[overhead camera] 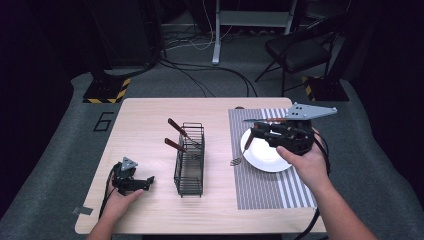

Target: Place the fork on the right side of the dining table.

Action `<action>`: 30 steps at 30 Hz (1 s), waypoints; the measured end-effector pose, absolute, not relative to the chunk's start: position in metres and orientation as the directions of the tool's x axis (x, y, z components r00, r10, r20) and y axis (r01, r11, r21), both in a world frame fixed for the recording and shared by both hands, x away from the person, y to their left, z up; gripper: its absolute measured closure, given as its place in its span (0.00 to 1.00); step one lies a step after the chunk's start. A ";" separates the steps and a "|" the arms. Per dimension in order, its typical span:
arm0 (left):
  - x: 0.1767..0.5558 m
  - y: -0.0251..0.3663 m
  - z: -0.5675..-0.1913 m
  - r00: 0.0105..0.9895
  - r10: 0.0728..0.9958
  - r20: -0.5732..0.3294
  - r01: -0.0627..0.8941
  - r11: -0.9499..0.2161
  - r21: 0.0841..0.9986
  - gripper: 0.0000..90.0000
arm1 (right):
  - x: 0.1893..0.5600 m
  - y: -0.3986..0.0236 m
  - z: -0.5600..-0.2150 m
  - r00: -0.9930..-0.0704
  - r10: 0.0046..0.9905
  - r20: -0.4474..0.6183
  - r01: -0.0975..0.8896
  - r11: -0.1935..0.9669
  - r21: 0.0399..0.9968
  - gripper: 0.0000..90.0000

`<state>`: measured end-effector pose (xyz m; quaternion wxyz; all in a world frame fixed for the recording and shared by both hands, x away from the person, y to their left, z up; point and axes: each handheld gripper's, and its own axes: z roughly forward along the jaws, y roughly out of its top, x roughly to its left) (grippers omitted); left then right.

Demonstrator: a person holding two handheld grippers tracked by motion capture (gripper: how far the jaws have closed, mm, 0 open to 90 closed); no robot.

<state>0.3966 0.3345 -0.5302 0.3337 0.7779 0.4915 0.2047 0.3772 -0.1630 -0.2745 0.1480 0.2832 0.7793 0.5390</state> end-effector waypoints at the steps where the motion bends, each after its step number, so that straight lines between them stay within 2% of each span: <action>1: 0.397 0.334 -0.530 0.433 0.901 -0.010 0.628 -0.294 0.720 0.02 | 0.378 -0.165 -0.278 -0.793 0.604 0.078 0.286 0.257 0.923 0.82; 30: 0.397 0.335 -0.530 0.433 0.901 -0.010 0.628 -0.294 0.720 0.02 | 0.371 -0.192 -0.347 -0.742 0.666 0.077 0.324 0.256 0.911 0.82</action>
